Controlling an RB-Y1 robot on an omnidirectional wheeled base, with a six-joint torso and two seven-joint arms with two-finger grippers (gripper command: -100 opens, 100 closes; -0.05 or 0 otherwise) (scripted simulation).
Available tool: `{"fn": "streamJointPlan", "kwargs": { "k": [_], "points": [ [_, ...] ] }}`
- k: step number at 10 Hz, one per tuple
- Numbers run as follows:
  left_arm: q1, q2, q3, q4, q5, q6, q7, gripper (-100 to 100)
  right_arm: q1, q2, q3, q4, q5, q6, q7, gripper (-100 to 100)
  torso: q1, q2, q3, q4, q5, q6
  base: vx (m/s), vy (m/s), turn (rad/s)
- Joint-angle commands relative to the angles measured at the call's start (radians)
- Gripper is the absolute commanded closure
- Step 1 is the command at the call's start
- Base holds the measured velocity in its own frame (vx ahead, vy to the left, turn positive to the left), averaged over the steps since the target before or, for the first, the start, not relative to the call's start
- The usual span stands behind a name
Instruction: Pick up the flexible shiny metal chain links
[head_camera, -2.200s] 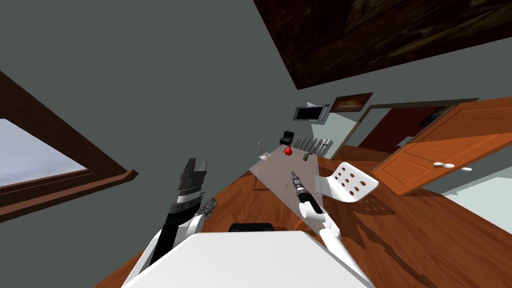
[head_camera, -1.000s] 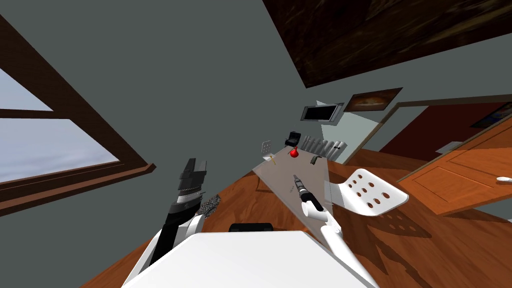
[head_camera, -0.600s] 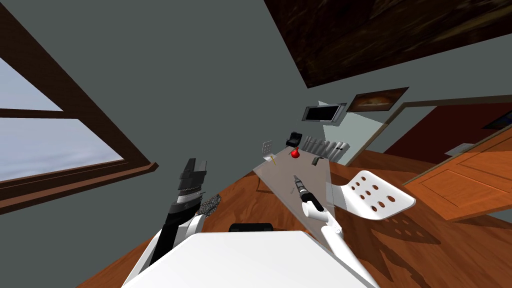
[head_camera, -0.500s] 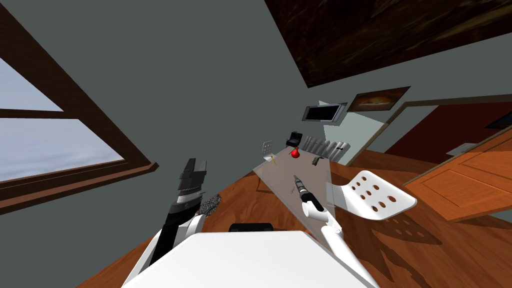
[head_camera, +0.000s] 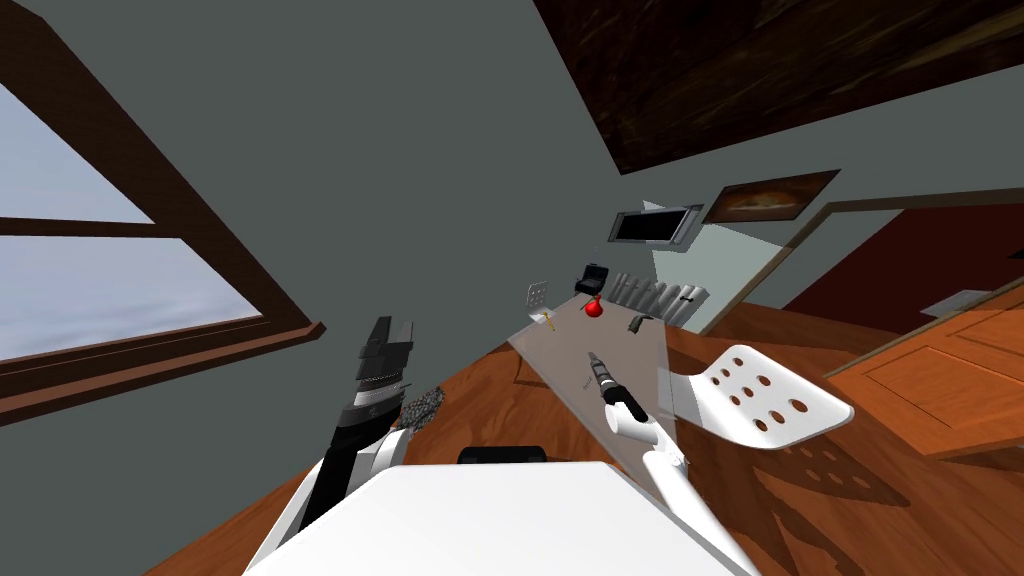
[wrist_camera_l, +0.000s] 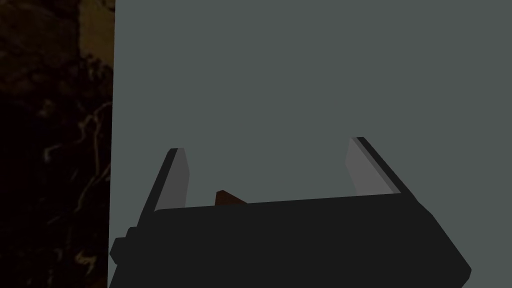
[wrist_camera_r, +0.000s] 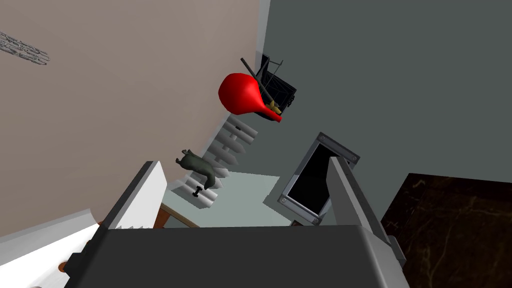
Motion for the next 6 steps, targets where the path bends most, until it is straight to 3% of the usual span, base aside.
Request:
{"fn": "streamJointPlan", "kwargs": {
  "k": [1,6],
  "points": [
    [0.000,0.000,0.000,0.000,0.000,0.000,0.000,0,0.000,-0.001,0.000,0.000,0.000,0.001,-0.001,-100,0.000,0.000,0.000,0.000,0.000,0.000,0.025,-0.032,0.022],
    [0.000,0.000,0.000,0.000,0.000,0.000,0.000,0,0.000,-0.001,0.000,0.000,0.000,0.001,-0.001,-100,0.001,0.000,0.000,0.000,0.000,0.000,0.004,-0.006,0.014]
  ]
}}
